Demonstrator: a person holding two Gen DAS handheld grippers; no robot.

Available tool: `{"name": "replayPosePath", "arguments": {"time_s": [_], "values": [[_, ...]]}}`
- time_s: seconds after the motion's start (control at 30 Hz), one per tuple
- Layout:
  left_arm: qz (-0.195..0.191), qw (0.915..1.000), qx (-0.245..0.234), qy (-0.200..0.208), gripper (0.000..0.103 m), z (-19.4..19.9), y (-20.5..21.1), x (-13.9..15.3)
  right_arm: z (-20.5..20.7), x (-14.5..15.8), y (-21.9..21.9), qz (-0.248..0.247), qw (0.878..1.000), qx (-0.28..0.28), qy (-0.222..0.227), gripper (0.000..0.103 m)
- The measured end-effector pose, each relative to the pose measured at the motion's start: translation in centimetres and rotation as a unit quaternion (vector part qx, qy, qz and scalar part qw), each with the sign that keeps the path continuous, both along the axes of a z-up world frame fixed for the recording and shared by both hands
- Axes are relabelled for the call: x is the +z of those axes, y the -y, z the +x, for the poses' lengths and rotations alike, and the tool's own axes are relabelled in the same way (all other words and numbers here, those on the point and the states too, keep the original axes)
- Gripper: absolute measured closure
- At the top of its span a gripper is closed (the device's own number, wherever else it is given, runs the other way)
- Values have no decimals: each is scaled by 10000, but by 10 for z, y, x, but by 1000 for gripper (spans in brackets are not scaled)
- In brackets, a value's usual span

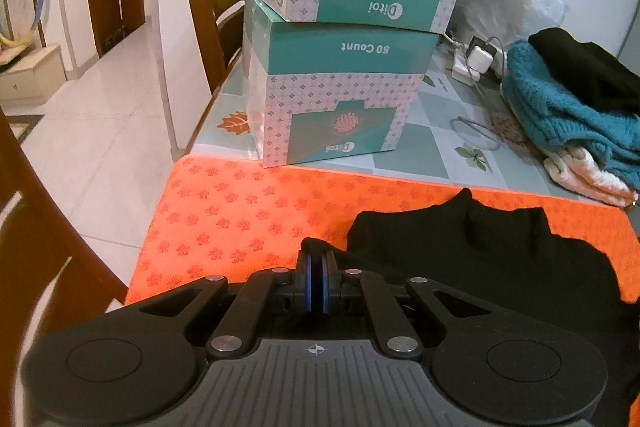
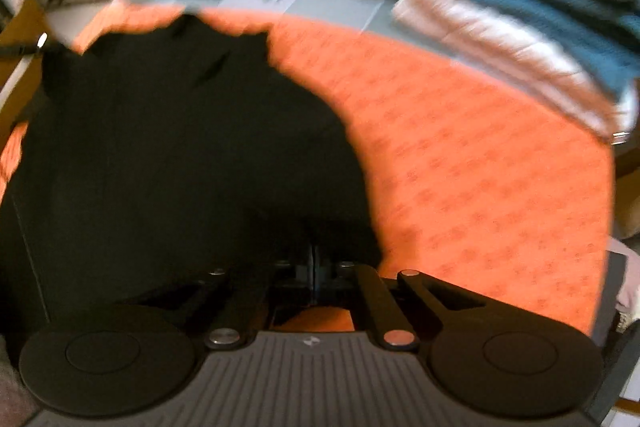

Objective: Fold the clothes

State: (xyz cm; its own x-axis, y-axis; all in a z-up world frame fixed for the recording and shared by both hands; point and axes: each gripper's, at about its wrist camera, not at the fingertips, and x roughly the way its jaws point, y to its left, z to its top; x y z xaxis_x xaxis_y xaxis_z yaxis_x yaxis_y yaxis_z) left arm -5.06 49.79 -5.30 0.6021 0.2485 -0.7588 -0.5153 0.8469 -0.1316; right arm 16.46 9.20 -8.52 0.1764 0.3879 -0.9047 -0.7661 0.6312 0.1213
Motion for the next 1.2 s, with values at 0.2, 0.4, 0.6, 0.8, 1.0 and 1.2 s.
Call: {"name": "replayPosePath", "arguments": {"time_s": [0.2,0.4,0.6,0.8,1.0,1.2], "values": [[-159,9997,62,-200,93,15,-5,-14,0,-3,4,-320,9987,8,388,99],[-573,9971,464,168,74,-9,-21,-2,-42,6,12,-99,9982,50,591,83],[-922,9941,564,-26,70,-47,-27,0,-104,1,-5,-218,9935,739,844,71],[-1058,9940,249,-95,70,-48,-9,-15,-138,-15,-20,-741,9834,1116,1227,78],[-658,9970,-50,-400,96,-20,6,-27,-149,-8,-18,-956,9763,991,1668,98],[-705,9954,-96,-636,96,-30,24,-17,-151,9,8,-804,9835,575,1518,98]]}}
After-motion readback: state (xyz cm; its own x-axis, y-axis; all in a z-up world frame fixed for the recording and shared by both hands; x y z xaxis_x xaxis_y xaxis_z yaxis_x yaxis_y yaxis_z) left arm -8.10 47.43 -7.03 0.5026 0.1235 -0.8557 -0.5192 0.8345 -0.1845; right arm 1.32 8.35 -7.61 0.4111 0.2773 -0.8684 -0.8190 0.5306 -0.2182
